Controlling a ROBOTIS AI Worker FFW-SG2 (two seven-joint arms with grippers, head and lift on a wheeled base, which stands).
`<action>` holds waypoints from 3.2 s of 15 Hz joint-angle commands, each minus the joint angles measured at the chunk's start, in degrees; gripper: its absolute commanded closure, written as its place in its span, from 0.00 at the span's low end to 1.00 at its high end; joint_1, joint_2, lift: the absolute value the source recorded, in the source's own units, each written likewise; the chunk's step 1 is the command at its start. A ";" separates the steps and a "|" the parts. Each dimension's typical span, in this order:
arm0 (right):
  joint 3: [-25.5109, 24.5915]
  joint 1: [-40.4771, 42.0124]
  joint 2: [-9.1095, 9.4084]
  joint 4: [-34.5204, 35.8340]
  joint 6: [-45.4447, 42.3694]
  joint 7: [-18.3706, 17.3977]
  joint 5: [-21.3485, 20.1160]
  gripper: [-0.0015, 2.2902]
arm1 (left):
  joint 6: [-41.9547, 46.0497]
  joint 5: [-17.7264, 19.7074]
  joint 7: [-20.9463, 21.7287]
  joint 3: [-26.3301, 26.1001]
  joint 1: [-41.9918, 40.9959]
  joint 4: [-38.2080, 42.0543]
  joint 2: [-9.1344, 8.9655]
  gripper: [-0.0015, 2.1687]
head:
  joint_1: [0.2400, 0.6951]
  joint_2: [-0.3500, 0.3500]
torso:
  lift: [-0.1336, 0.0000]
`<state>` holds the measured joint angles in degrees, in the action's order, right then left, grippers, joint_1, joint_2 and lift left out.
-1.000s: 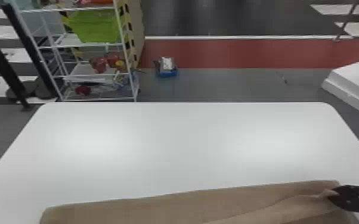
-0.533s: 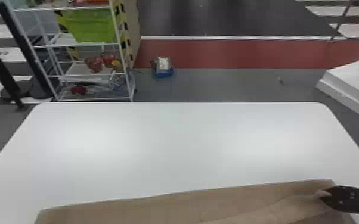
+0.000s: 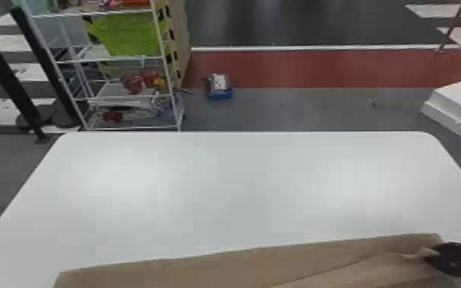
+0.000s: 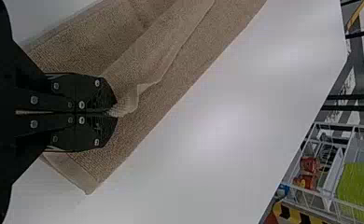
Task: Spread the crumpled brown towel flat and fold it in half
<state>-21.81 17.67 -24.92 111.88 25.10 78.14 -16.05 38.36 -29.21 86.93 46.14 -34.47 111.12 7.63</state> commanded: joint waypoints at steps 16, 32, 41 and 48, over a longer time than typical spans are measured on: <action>-1.40 3.96 0.58 0.53 -7.56 0.19 -0.56 0.58 | -0.88 0.73 2.98 2.64 0.37 3.23 0.11 0.07 | 1.00 0.66 | 0.08; -6.41 7.91 1.02 -2.02 -28.30 0.19 -7.07 0.03 | -1.76 1.26 3.16 4.13 2.83 4.64 -0.33 0.07 | 1.00 0.62 | 0.08; -12.91 8.61 0.14 0.44 -26.54 0.19 -0.92 0.03 | -2.11 1.26 3.25 4.22 2.83 5.25 -0.25 0.07 | 1.00 0.55 | 0.08; -19.59 7.56 -0.48 -2.90 -14.94 0.19 13.67 0.04 | -2.11 1.44 3.25 4.22 2.83 5.51 -0.25 0.07 | 1.00 0.42 | 0.08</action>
<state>-40.90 25.34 -25.46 110.05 6.86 78.13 -5.21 36.24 -27.88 90.00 50.36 -31.64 116.56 7.38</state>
